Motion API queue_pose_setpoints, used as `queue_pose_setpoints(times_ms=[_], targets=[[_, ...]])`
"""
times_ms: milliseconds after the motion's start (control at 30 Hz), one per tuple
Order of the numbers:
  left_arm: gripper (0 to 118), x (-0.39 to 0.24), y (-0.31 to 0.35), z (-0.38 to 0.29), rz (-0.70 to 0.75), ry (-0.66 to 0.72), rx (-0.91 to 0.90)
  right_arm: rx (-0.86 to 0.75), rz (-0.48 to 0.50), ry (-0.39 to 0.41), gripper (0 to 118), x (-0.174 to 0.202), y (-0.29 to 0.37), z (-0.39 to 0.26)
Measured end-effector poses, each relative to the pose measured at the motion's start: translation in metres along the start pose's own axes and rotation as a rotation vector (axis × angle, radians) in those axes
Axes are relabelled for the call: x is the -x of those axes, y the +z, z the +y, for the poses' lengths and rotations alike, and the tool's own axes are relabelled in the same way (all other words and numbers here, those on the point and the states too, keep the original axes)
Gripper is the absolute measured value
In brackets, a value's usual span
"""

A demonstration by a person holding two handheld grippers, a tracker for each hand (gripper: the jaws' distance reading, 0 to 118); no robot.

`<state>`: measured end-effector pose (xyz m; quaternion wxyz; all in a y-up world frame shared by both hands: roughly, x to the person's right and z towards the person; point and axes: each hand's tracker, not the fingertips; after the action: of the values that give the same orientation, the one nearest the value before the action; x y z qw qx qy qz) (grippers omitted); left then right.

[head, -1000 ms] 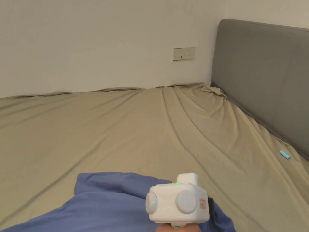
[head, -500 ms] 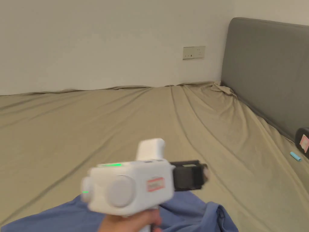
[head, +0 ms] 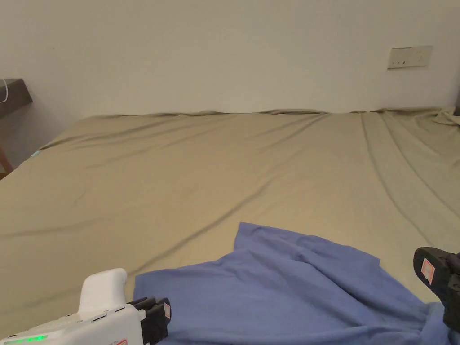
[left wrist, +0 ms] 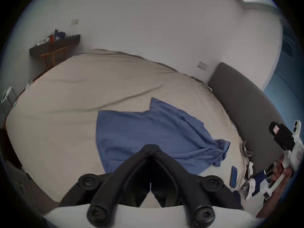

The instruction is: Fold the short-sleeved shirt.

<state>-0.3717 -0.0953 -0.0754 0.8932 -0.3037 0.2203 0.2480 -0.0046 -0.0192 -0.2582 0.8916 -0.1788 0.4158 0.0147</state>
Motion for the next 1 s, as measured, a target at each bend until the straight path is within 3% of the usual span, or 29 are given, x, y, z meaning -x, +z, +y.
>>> queue_pose_setpoints(times_ms=[233, 267, 333, 367, 400, 567, 667, 700, 767, 800, 833, 867, 933, 1000], targets=[[2, 0.054, -0.116, 0.032, 0.179, -0.090, 0.047, 0.058, 0.015, 0.037, 3, 0.002, -0.028, -0.008], [23, 0.064, -0.138, 0.037, 0.207, -0.086, 0.066, 0.072, 0.007, 0.041, 3, 0.001, -0.032, -0.011], [118, 0.080, -0.186, 0.043, 0.334, -0.114, 0.081, 0.111, -0.015, 0.047, 3, -0.005, -0.041, -0.018], [118, 0.080, -0.195, 0.043, 0.335, -0.161, 0.029, 0.133, -0.036, 0.043, 3, -0.008, -0.045, -0.022], [118, 0.090, -0.214, 0.037, 0.368, -0.210, 0.116, 0.152, -0.054, 0.038, 3, -0.010, -0.049, -0.025], [118, 0.110, -0.276, 0.035, 0.387, -0.129, 0.260, 0.196, -0.080, 0.024, 3, -0.023, -0.067, -0.034], [117, 0.107, -0.282, 0.030, 0.379, -0.147, 0.201, 0.217, -0.099, 0.024, 3, -0.025, -0.076, -0.038], [108, 0.102, -0.279, 0.031, 0.394, -0.174, 0.179, 0.228, -0.104, 0.024, 3, -0.026, -0.080, -0.041], [17, 0.086, -0.268, 0.033, 0.344, -0.229, 0.084, 0.260, -0.135, 0.028, 3, -0.027, -0.086, -0.046], [1, 0.079, -0.269, 0.035, 0.346, -0.278, 0.100, 0.276, -0.154, 0.030, 3, -0.028, -0.089, -0.049], [1, 0.069, -0.271, 0.034, 0.412, -0.359, 0.113, 0.289, -0.171, 0.028, 3, -0.031, -0.091, -0.052], [1, 0.064, -0.269, 0.034, 0.383, -0.358, 0.133, 0.295, -0.184, 0.022, 3, -0.034, -0.093, -0.054], [1, 0.068, -0.253, 0.043, 0.203, -0.164, 0.090, 0.289, -0.195, 0.008, 3, -0.043, -0.091, -0.056], [1, 0.070, -0.228, 0.053, 0.123, 0.010, 0.064, 0.279, -0.211, -0.022, 3, -0.060, -0.084, -0.053]])
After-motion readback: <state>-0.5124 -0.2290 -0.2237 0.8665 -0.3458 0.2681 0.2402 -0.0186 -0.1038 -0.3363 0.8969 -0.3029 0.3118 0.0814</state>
